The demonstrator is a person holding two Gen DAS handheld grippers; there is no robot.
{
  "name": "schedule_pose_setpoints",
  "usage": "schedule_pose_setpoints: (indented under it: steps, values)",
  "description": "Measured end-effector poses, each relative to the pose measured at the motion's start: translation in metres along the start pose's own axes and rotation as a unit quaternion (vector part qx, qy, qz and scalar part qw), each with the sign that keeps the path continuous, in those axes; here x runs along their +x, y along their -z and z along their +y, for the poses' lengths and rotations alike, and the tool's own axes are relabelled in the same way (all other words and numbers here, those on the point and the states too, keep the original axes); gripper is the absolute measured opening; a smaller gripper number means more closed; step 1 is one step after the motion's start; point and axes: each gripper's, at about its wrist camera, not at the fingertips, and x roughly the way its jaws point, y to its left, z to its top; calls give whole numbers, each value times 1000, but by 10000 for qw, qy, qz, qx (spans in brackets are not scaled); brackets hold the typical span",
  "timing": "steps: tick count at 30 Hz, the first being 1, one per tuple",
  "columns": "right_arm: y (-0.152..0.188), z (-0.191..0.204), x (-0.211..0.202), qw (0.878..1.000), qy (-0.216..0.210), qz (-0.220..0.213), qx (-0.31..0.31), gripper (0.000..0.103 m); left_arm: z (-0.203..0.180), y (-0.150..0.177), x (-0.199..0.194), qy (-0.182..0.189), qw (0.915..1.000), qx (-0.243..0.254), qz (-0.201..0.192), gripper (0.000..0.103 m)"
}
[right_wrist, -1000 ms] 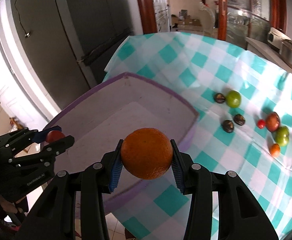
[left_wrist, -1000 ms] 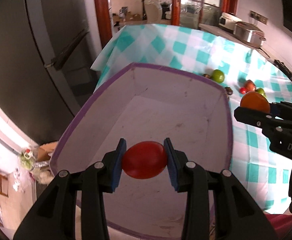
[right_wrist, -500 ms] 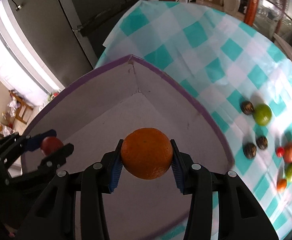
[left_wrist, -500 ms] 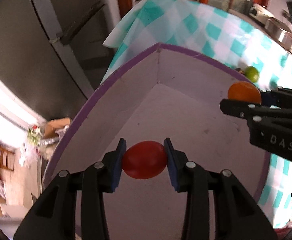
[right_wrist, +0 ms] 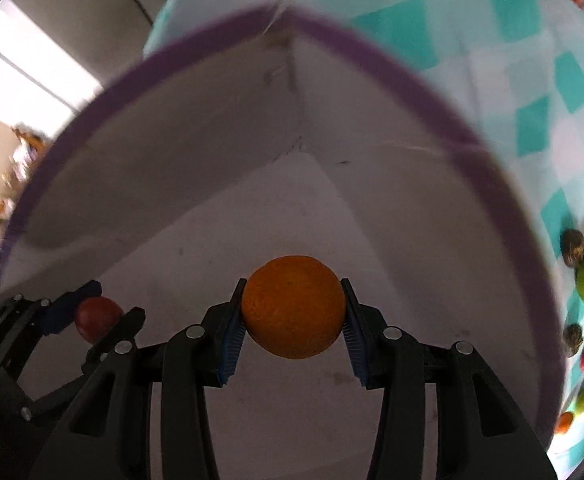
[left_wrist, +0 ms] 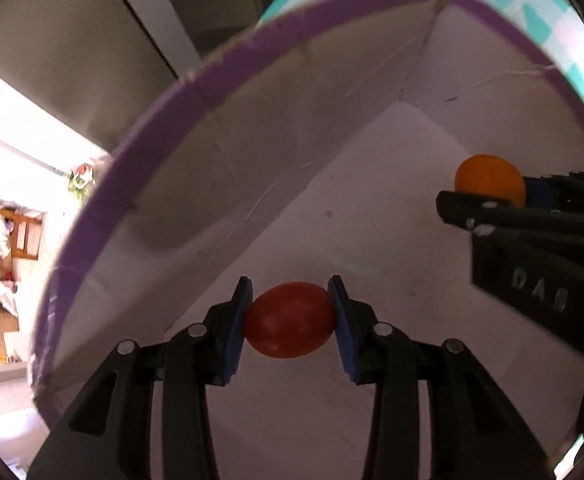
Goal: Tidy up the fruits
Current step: 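Open both tools to drop the tomato and orange into the box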
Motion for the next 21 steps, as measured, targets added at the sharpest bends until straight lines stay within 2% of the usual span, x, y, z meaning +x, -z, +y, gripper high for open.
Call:
schedule_pose_setpoints:
  steps: [3,5,7,8,9,18,21]
  values:
    - [-2,8,13,9994,180,69,-279,44,1,-2,12,-117,9999,-72,102,40]
    - [-1,9,18,9988,269,72,-405,44,1,-1,14,-198,9998,-53,58,47]
    - [0,9,17,9980,366,-23,-517,52,1,-2,14,-283,9996,18,-73,72]
    - [0,9,16,9980,381,-76,-507,66,2,-2,14,-305,9995,35,-117,73]
    - [0,7,14,9980,395,-130,-484,73,2,-4,15,-292,9995,26,-108,73]
    - [-15,-31,-7,9982,263,-534,27,68,-9,-25,12,-132,9990,385,-210,72]
    - [-12,-35,-21,9987,75,-501,61,74,-14,-31,7,-41,9984,520,-229,73]
